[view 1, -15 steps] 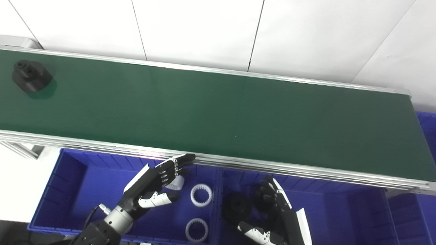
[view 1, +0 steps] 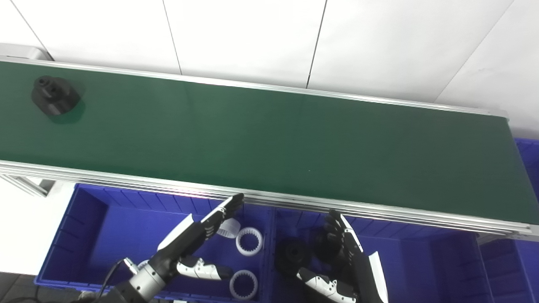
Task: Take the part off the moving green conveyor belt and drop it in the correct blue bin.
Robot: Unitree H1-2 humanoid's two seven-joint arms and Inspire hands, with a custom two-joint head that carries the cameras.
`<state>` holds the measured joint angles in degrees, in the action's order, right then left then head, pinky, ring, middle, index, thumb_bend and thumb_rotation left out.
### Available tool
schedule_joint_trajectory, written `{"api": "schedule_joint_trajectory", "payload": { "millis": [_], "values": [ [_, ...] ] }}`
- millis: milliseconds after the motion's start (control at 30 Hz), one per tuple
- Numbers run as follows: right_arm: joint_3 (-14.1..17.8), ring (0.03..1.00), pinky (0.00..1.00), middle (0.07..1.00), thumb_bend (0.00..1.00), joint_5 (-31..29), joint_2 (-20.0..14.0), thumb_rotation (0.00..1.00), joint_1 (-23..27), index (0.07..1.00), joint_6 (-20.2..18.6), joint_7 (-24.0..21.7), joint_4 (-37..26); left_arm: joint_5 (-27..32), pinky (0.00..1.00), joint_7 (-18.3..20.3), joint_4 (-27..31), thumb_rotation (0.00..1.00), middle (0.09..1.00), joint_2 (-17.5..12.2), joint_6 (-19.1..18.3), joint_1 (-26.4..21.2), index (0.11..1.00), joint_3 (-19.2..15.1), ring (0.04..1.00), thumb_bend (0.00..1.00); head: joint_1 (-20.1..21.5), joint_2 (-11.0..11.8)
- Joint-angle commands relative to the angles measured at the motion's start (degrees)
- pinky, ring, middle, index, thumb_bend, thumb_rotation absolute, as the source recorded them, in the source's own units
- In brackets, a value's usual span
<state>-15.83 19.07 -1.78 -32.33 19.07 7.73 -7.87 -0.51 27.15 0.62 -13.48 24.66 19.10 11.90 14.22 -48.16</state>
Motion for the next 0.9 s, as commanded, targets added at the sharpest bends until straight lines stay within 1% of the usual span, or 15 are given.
{"api": "schedule_joint_trajectory", "payload": {
  "millis": [0,100,167,233,367,500,600,700,733,767,800,833,867],
  "values": [
    [-0.16,0.856,0.81,0.882,0.72,-0.27,0.01,0.42,-0.01,0.914,3.55,-0.18,-0.65,-1.03,1.00,-1.69,2.01,0.53,1.000,-0.13,2.26,-0.40,1.000,0.79,1.000,0.70,0.32,-0.01],
    [-0.38,0.853,0.81,0.883,0.72,0.09,0.44,0.41,0.06,0.912,3.71,0.20,-0.37,-2.84,1.00,-3.54,2.39,0.54,1.000,-0.29,2.26,-0.86,1.000,2.12,1.000,0.70,4.39,0.18],
    [-0.58,0.856,0.82,0.882,0.72,0.80,0.78,0.40,0.12,0.912,3.55,0.44,-0.18,-3.26,1.00,-4.47,2.03,0.55,1.000,-0.64,2.26,-1.40,1.000,3.11,1.000,0.70,6.23,0.33],
    [-0.74,0.860,0.82,0.883,0.71,1.89,1.11,0.40,0.19,0.912,3.06,0.70,-0.04,-2.56,1.00,-4.47,1.09,0.55,1.000,-1.12,2.26,-2.16,1.000,3.84,1.000,0.71,7.69,0.44],
    [-0.80,0.860,0.82,0.876,0.72,3.68,1.73,0.43,0.06,0.911,2.05,1.00,-0.07,-0.56,1.00,-3.55,-0.33,0.53,1.000,-1.37,2.26,-3.37,1.000,4.70,1.000,0.71,7.59,0.51],
    [-0.69,0.860,0.82,0.875,0.72,4.44,1.94,0.44,-0.11,0.916,1.65,0.95,-0.25,0.73,1.00,-3.25,-1.95,0.54,1.000,-1.48,2.26,-4.06,1.000,5.19,1.000,0.72,5.74,0.52],
    [-0.52,0.848,0.80,0.865,0.72,4.16,2.18,0.43,-0.14,0.906,3.22,1.71,0.30,3.50,1.00,-1.62,-3.79,0.51,1.000,-1.50,2.26,-4.40,1.000,4.90,1.000,0.71,4.91,0.57],
    [-0.25,0.833,0.79,0.861,0.71,3.45,1.97,0.41,0.16,0.903,5.47,2.38,1.39,5.78,1.00,-0.45,-5.49,0.52,1.000,-0.59,2.26,-4.73,0.999,4.36,1.000,0.71,1.25,1.88],
    [-0.10,0.831,0.78,0.860,0.70,3.19,1.69,0.41,0.22,0.904,6.22,2.51,1.71,5.64,1.00,-0.41,-5.89,0.52,1.000,-0.11,2.26,-4.77,0.998,4.19,1.000,0.72,-1.82,2.81],
    [-0.01,0.829,0.78,0.860,0.70,3.03,1.36,0.41,0.13,0.906,6.77,2.59,1.75,5.30,0.99,-0.17,-6.35,0.52,1.000,0.40,2.26,-4.86,0.999,3.92,1.000,0.71,-3.39,3.20],
    [0.08,0.829,0.78,0.860,0.70,2.92,0.92,0.41,0.00,0.906,7.25,2.77,1.72,4.95,0.99,0.16,-6.88,0.52,1.000,0.96,2.27,-4.96,0.999,3.76,1.000,0.70,-7.01,4.11],
    [0.13,0.829,0.78,0.861,0.70,2.65,0.51,0.42,-0.22,0.908,7.55,2.91,1.54,4.29,0.97,0.03,-7.23,0.52,1.000,1.49,2.27,-4.90,1.000,3.69,1.000,0.70,-9.01,4.66],
    [0.07,0.839,0.79,0.866,0.70,1.90,-0.17,0.44,-0.33,0.913,7.71,3.00,1.35,2.79,0.92,-0.96,-7.25,0.53,1.000,2.00,2.27,-4.71,0.997,3.96,0.985,0.70,-13.75,6.11]
  ]
}}
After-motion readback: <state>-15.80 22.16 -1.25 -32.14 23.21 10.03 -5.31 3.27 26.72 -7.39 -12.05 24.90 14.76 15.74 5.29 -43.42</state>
